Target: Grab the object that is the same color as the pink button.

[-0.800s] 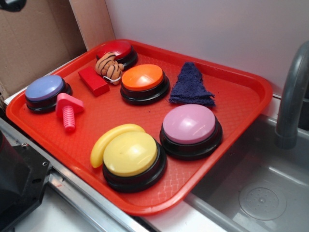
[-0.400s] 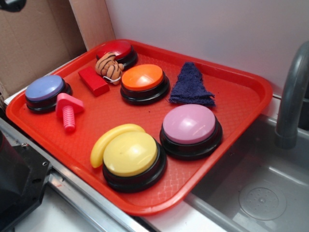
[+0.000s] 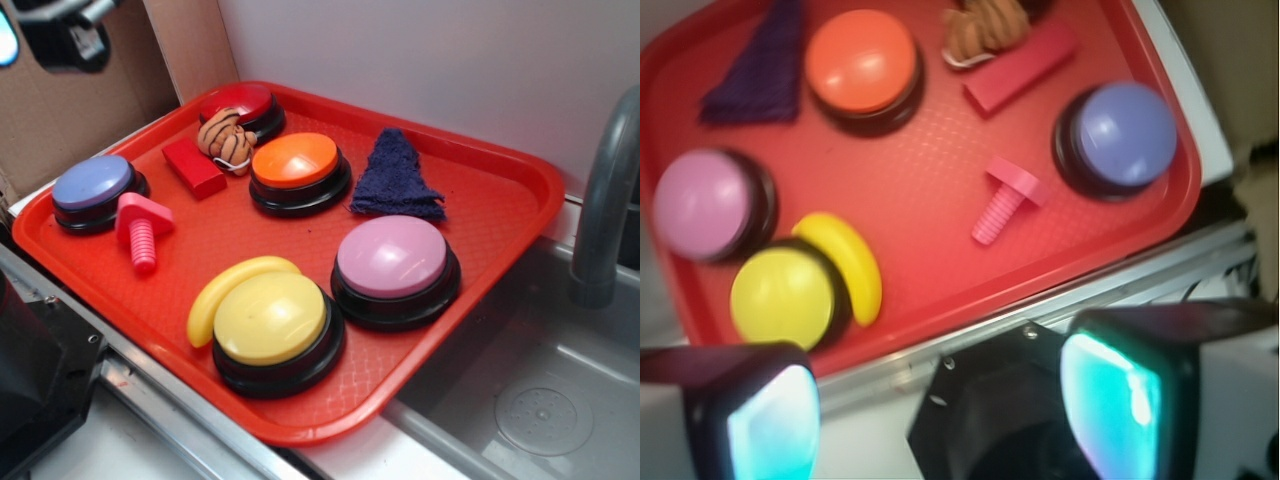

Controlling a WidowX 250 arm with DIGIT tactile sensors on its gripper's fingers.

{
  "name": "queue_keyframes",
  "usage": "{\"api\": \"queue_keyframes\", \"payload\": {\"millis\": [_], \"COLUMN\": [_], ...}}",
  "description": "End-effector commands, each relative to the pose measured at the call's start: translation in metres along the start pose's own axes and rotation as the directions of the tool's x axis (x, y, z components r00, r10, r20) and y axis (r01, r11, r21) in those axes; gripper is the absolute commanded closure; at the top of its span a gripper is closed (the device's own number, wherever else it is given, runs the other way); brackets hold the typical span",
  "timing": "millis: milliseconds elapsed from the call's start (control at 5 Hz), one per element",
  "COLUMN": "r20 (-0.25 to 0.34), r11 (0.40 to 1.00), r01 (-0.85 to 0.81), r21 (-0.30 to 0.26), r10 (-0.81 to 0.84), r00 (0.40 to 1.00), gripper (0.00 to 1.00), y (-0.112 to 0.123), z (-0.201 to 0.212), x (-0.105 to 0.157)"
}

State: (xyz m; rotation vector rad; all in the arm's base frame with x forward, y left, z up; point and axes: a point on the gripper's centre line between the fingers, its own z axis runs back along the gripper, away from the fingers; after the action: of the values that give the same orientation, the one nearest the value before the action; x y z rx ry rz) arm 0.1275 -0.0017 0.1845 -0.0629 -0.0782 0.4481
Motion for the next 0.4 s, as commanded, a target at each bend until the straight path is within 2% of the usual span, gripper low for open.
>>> {"api": "queue_keyframes", "payload": {"millis": [0, 200], "r20": [0.047, 0.119], "r11": [0.971, 0.923], "r01": [-0.240, -0.380], "r21": [-0.007, 0.053], "r10": [0.240, 0.372], "r00": [0.970, 0.920], "gripper": [0.00, 0.00], "y": [0.014, 0.032], "z": [-0.049, -0.094], "x": [0.013, 0.022]}}
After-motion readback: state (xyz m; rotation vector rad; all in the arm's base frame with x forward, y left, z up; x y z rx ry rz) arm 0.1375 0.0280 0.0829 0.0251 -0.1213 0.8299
